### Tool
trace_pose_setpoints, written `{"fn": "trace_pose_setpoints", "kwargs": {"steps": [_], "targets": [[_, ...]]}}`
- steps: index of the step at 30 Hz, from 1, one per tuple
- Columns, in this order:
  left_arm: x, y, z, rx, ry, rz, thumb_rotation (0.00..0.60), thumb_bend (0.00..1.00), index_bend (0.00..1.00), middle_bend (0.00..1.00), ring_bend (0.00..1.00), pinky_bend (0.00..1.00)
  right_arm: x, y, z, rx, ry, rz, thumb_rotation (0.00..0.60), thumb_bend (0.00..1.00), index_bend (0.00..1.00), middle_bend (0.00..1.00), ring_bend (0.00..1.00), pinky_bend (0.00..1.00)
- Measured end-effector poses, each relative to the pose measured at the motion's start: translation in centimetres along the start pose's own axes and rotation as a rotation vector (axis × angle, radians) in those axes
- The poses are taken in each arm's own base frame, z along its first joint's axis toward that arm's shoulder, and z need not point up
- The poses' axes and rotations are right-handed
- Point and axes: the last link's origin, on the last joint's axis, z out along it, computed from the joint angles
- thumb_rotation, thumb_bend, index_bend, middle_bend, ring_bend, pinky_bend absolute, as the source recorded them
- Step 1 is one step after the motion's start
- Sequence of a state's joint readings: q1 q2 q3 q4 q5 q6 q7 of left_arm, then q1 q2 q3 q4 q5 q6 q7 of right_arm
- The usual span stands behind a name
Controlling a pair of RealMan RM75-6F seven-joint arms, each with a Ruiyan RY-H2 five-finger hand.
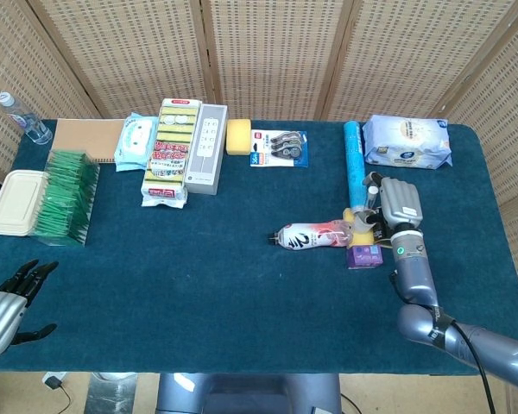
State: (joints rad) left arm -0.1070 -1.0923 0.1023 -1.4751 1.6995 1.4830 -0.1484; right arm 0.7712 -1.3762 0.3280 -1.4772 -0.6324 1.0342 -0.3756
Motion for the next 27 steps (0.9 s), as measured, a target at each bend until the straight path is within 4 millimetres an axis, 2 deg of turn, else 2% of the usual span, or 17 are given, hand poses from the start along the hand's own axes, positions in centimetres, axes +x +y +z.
{"fn": "trace_pose_setpoints", "kwargs": {"steps": [10,16,22,27], "targets": [[0.0,0.0,-0.1,-0.005,0.003,-0.001,0.6,0.11,0.0,0.16,0.08,0.3,0.7,0.5,-0.4,0.006,0.014,-0.003,0.6,0.23,0.3,0.33,0.32,0.35],[0.1,0.1,-0.2,-0.008,0.006,-0.003,0.6,0.11,0.0,0.16,0.08,0.3,1.9,0.8,-1.2,0.02,0.051,-0.016,0.6,0.23,0.3,0.32,0.3,0.34],[0.1,0.4,-0.1,-0.029,0.009,0.003,0.6,0.11,0.0,0.16,0.08,0.3,3.1,1.6,-2.7,0.039,0.102,-0.049,0.6,0.23,0.3,0.31,0.29,0.33],[0.1,0.7,0.1,-0.045,0.004,0.01,0.6,0.11,0.0,0.16,0.08,0.3,4.1,3.0,-4.9,0.048,0.133,-0.078,0.6,0.23,0.29,0.31,0.29,0.32]]}}
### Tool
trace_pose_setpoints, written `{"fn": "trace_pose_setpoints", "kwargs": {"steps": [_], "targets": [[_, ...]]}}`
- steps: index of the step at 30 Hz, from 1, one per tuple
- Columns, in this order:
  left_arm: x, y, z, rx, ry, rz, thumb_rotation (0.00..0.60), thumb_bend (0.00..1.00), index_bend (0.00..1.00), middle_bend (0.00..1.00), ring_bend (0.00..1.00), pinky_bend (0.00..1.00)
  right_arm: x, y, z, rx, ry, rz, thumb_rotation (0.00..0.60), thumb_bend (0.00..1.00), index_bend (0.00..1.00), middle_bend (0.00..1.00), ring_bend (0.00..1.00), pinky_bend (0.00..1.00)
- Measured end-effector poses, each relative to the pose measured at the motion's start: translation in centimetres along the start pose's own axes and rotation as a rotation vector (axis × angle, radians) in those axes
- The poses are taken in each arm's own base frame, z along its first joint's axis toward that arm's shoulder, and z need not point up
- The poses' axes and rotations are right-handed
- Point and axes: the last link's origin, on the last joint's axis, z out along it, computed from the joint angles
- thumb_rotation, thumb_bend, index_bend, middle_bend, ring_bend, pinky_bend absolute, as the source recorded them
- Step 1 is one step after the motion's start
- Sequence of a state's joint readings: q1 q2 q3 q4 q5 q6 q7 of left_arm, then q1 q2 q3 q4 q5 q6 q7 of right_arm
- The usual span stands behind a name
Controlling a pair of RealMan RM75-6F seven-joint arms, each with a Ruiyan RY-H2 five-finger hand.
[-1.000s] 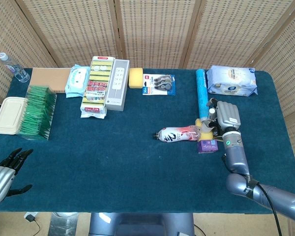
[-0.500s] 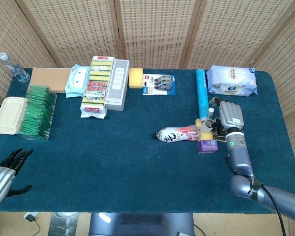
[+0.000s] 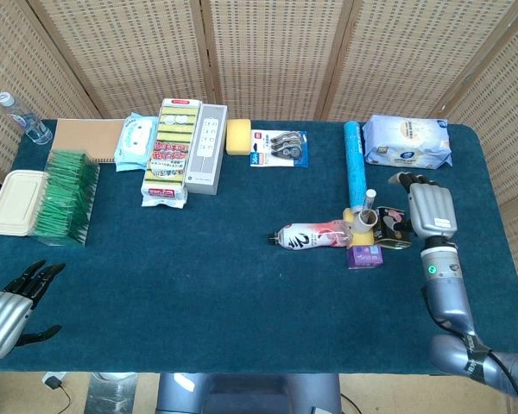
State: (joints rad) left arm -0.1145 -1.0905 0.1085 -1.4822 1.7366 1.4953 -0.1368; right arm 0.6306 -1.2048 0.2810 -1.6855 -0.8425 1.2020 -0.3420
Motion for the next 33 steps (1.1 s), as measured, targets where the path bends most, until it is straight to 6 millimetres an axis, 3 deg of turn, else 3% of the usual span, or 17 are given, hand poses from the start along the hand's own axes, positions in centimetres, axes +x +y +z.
{"fn": "trace_pose_setpoints", "kwargs": {"steps": [10,23,33], "targets": [[0.3,-0.2,0.0,0.018,0.029,-0.004,0.6,0.11,0.0,0.16,0.08,0.3,-0.2,1.7,-4.0,0.103,0.081,-0.004,0.6,0.23,0.29,0.31,0.29,0.31],[0.5,-0.2,-0.2,0.029,0.068,-0.006,0.6,0.11,0.0,0.16,0.08,0.3,-3.2,4.5,-14.4,0.208,0.174,0.045,0.6,0.23,0.3,0.31,0.29,0.31],[0.4,0.0,-0.3,0.011,0.075,-0.003,0.6,0.11,0.0,0.16,0.08,0.3,-3.3,6.0,-18.4,0.197,0.203,0.042,0.6,0.23,0.29,0.31,0.29,0.31]]}}
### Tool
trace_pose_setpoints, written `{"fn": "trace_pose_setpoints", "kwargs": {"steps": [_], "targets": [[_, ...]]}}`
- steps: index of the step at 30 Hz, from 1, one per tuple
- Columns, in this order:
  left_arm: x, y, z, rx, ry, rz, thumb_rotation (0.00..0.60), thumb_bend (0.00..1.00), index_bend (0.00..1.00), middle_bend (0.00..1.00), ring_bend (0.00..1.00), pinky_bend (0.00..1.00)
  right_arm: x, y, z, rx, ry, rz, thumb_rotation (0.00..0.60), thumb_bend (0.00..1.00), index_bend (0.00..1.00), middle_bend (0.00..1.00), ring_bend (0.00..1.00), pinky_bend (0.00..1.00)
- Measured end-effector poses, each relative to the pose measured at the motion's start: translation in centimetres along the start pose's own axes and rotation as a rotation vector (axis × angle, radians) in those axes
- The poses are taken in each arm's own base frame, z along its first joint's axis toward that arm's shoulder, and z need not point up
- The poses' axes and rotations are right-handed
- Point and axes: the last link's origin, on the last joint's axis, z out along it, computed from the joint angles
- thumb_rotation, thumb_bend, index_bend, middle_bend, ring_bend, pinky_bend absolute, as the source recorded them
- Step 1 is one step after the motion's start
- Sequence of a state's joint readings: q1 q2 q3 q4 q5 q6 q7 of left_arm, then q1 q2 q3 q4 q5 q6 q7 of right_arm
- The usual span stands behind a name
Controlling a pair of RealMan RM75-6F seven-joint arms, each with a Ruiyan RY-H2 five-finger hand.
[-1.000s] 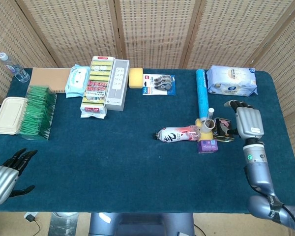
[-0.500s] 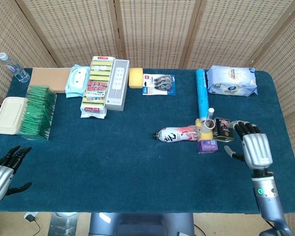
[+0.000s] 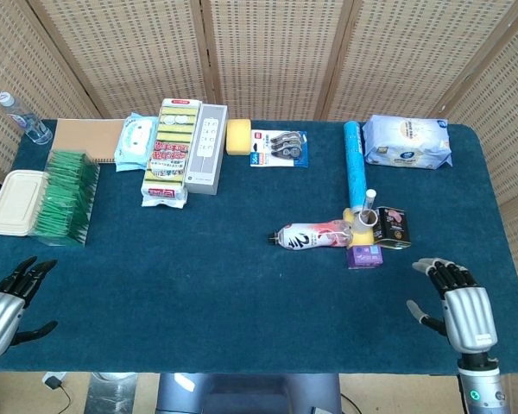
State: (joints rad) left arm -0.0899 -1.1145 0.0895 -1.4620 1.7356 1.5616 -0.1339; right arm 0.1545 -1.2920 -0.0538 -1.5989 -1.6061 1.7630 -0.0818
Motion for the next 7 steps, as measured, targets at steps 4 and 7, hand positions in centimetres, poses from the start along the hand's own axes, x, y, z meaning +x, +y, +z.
{"fn": "trace_pose_setpoints", "kwargs": {"steps": [4,7], "targets": [[0.0,0.1,-0.1,-0.004,0.004,0.0,0.6,0.11,0.0,0.16,0.08,0.3,0.6,0.0,-1.3,0.009,0.011,0.005,0.6,0.23,0.3,0.31,0.29,0.31],[0.1,0.2,-0.2,-0.011,0.018,-0.001,0.6,0.11,0.0,0.16,0.08,0.3,1.0,0.1,-1.9,0.002,0.017,0.024,0.6,0.23,0.3,0.31,0.29,0.31]]}}
